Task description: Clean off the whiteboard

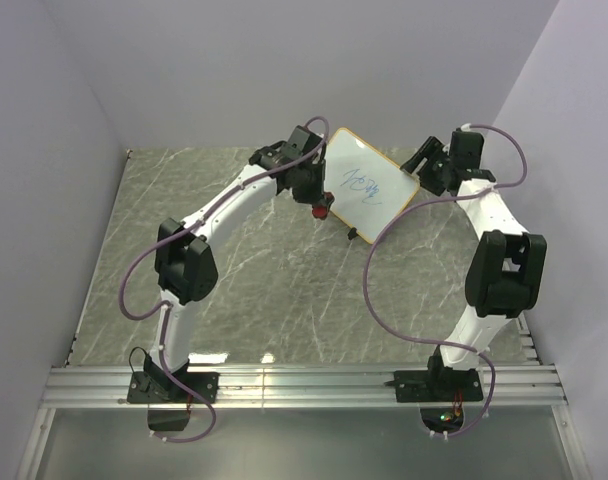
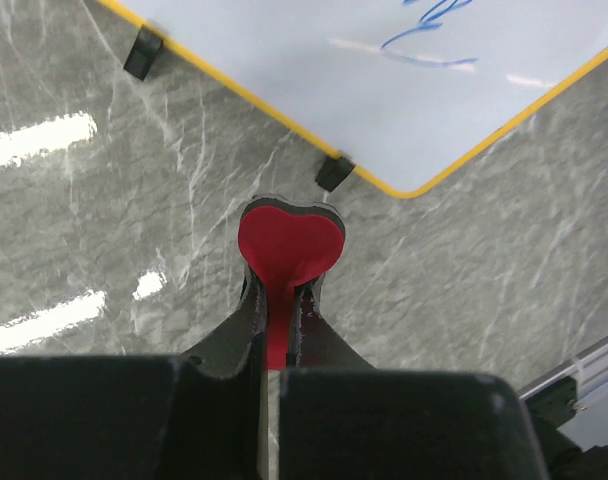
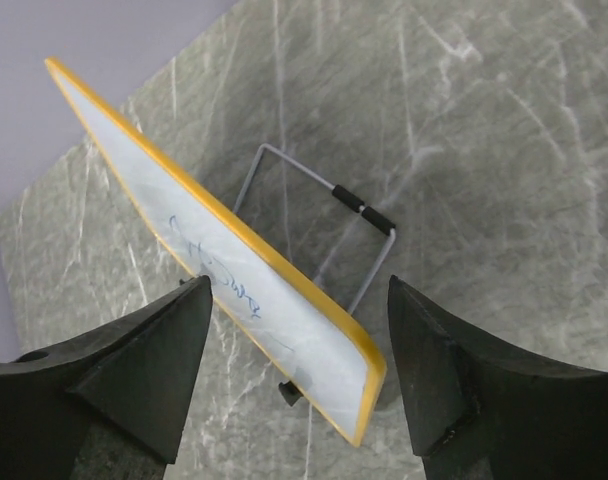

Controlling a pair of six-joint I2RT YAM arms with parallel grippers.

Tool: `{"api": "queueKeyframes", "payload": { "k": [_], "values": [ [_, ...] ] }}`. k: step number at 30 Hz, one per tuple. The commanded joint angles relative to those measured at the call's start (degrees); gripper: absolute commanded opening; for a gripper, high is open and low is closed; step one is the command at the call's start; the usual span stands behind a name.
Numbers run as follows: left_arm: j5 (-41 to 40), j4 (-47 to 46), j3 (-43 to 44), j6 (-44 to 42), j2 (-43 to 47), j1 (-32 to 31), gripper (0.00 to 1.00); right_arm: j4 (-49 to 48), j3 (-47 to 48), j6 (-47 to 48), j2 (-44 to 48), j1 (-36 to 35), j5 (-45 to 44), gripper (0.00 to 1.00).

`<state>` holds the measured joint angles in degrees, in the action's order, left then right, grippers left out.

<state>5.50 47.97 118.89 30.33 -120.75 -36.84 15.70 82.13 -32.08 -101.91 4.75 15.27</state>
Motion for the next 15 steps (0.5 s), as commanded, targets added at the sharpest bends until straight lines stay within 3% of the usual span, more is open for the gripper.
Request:
{"api": "queueKeyframes", "payload": {
  "k": [1,8,15],
  "values": [
    [-0.58,0.99,5.91,3.50,-1.15,-0.16,0.00,-4.63,-1.70,0.34,0.57,-0.97,3.27,0.74],
    [2.85,-6.91,7.93,12.82,-6.51,0.28,0.00,-8.39,-8.82,-3.25,2.67,-1.24,4.86,0.59],
    [7.67,-12.79,11.11,15.03,-11.70,0.37,0.00,-8.50,-10.94,-3.17,4.35,-2.38,7.23,0.29]
  ]
}}
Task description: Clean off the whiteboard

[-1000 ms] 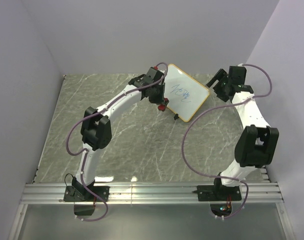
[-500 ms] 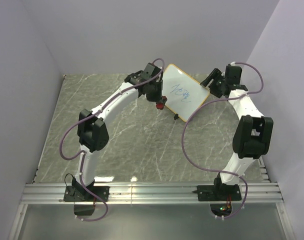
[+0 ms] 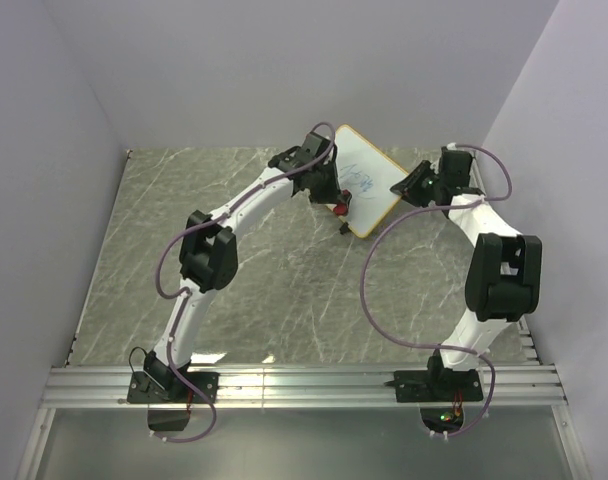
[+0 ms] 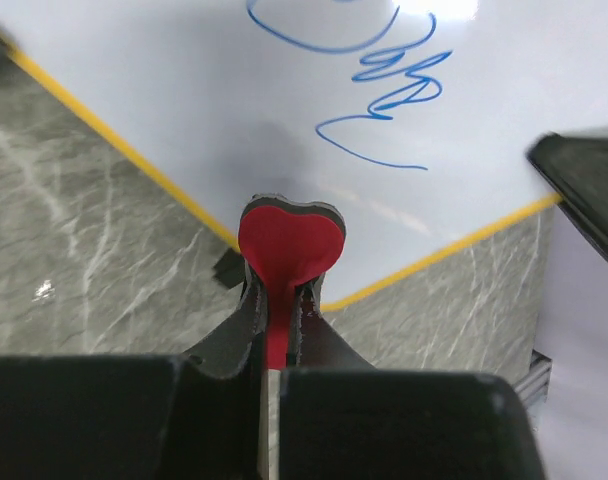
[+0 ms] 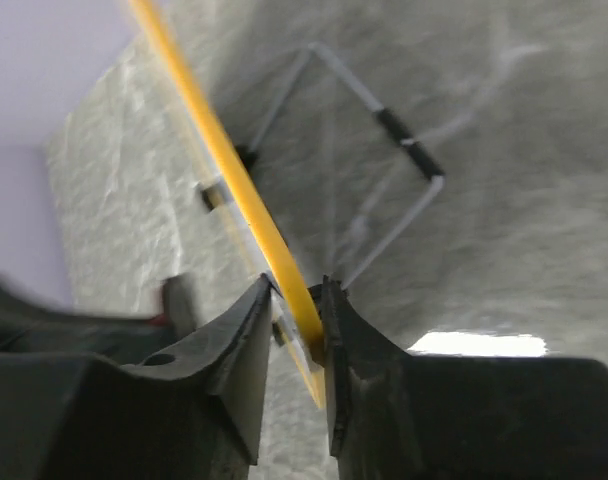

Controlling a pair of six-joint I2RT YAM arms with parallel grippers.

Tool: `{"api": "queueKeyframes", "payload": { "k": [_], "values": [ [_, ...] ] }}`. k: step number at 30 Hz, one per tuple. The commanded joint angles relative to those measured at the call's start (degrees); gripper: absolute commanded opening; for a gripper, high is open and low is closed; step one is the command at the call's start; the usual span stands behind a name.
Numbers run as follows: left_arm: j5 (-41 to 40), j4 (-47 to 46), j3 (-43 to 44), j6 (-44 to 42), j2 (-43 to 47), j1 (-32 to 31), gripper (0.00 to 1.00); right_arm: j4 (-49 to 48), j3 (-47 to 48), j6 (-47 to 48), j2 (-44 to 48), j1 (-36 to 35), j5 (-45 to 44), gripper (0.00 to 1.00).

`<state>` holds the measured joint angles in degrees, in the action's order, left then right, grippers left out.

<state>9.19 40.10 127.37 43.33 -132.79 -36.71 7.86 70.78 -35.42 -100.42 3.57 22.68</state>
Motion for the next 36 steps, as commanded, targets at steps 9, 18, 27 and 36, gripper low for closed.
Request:
{"api": "queueKeyframes", "payload": {
  "k": [9,18,27,36],
  "values": [
    [1.71,-11.53,1.04,0.80,-0.72,-0.03,0.00,11.12,-2.57,4.92,12.60,-6.73,-5.36,0.18],
    [0.65,-14.42,-6.51,-2.20,1.31,-4.86,0.00,12.27,-16.64,4.39,18.86,-9.20,-6.24,0.04],
    [3.20,-16.36,-7.57,0.70,3.23,-9.96,0.00,14.38,-14.01,3.78,17.28,-10.87,-7.30,0.00],
    [2.24,-16.81,-11.10,-0.61,5.36,-9.00,0.00,14.99,-13.13,2.28,17.89,-11.66,-6.33,0.00]
  ]
}}
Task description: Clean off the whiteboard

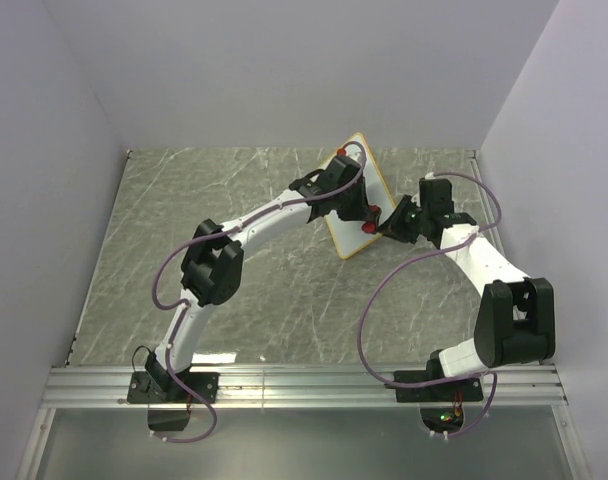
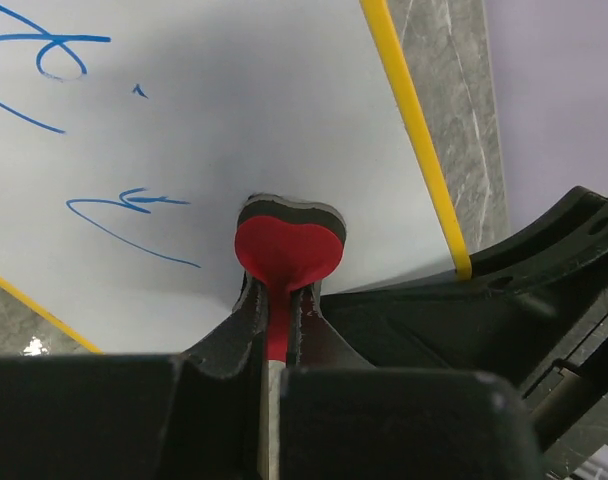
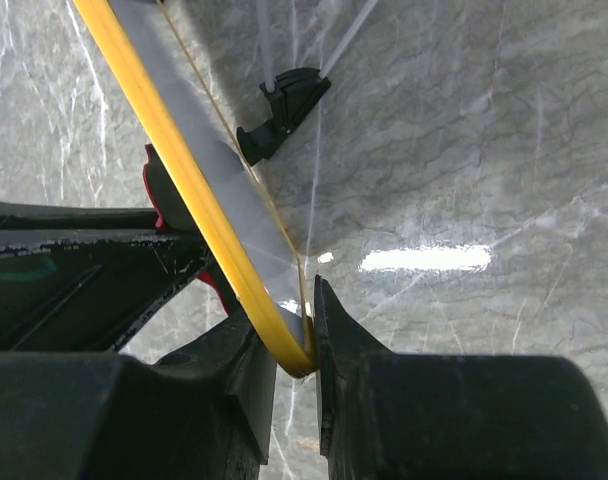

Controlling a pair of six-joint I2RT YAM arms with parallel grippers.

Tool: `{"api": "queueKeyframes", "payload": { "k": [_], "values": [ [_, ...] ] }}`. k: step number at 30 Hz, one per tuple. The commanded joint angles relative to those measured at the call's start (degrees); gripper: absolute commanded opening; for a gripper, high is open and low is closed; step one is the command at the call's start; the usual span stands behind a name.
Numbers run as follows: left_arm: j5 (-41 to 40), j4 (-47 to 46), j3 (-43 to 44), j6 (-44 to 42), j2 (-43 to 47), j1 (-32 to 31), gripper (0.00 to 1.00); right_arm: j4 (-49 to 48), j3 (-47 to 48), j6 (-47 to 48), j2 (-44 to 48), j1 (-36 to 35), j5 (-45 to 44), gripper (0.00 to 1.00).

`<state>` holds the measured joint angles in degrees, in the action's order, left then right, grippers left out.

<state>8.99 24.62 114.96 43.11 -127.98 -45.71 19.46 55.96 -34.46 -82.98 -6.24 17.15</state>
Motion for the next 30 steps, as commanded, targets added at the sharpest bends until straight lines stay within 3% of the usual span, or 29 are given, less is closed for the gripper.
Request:
{"api": "queueKeyframes", "payload": {
  "k": [1,7,13,16,22,30],
  "values": [
    [2.52,-0.72,2.54,-0.40,-0.15,1.58,0.00,4.00,1.60,1.50,0.62,-2.11,-0.80,0.00],
    [2.08,-2.91,-1.31,-0.75,-1.30,7.64,0.00,6.28,1.17,1.68,3.26,-2.11,-0.89,0.00],
    [2.43,-0.55,1.05,-3.21,-6.66,10.64,0.00,7.43,0.81,0.71,5.63,-2.20,-0.54,0.00],
    [2.78,0.34,1.41,-5.05,-8.34,10.21,0.00,7.52,0.90,0.10,6.25,-2.20,-0.36,0.00],
    [4.10,-3.17,-5.61,-5.23,-1.49,5.38,0.00,6.03,0.55,-1.84,5.64,-2.20,-0.10,0.00],
    [10.07,-10.45,-13.16,0.39,6.60,-0.77,0.00,4.18,1.34,-4.30,4.76,-2.55,0.52,0.00]
  ]
}}
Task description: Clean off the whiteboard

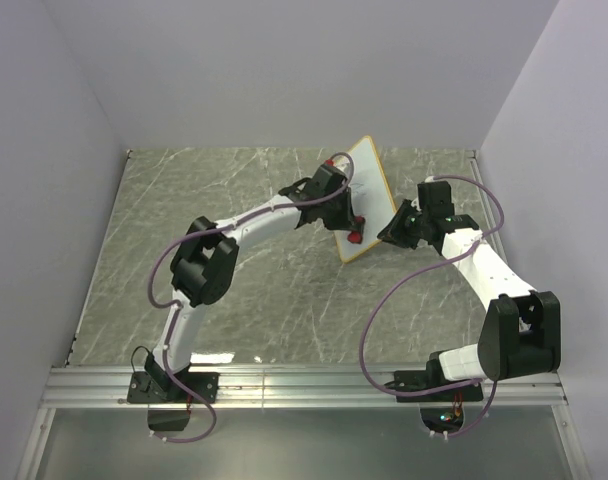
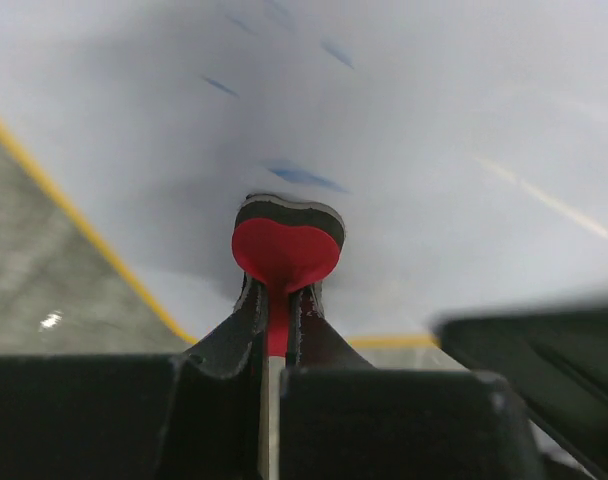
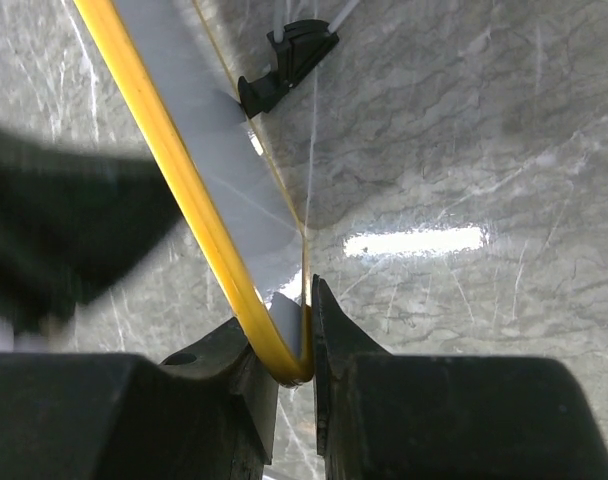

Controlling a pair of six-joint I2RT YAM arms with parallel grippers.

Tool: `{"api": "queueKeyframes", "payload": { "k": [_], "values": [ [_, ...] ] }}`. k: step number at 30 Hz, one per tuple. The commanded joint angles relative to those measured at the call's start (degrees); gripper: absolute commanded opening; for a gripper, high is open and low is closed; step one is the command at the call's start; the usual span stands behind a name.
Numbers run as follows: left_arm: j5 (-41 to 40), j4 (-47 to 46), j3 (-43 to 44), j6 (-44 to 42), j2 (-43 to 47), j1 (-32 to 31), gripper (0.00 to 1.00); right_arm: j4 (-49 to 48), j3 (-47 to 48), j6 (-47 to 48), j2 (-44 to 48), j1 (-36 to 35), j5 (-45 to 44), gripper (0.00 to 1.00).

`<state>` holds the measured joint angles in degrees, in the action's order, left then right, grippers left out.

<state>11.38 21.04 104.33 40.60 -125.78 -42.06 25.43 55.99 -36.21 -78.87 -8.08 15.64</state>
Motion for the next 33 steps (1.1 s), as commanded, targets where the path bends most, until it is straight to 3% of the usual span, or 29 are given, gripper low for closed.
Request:
{"api": "queueKeyframes", "payload": {
  "k": [1,8,19,23,28,33],
  "values": [
    [7.61,-7.50,-3.17,3.69,5.18,-4.69,0.00,-1.96,1.32,-2.81,0.65,-0.80,2.20,0.00],
    [4.80,-5.22,2.78,2.47,2.30,-4.61,0.00,-2.75,0.00,-3.78,2.67,-1.68,3.52,0.00],
    [3.65,-6.71,3.24,4.23,-3.50,3.12,0.00,-1.52,-3.16,-3.87,8.64,-2.03,5.98,0.00],
    [4.09,-3.73,10.51,2.30,-7.46,4.36,0.00,-1.87,-3.87,-3.96,9.96,-2.21,7.91,0.00],
    [6.46,-1.70,14.49,-0.16,-8.27,3.48,0.00,-2.14,-4.48,-4.49,11.02,-2.56,8.62,0.00],
    [8.39,-0.91,15.73,-2.54,-5.54,-1.52,0.00,-3.63,-5.45,-5.28,10.76,-2.73,8.79,0.00]
  ]
}}
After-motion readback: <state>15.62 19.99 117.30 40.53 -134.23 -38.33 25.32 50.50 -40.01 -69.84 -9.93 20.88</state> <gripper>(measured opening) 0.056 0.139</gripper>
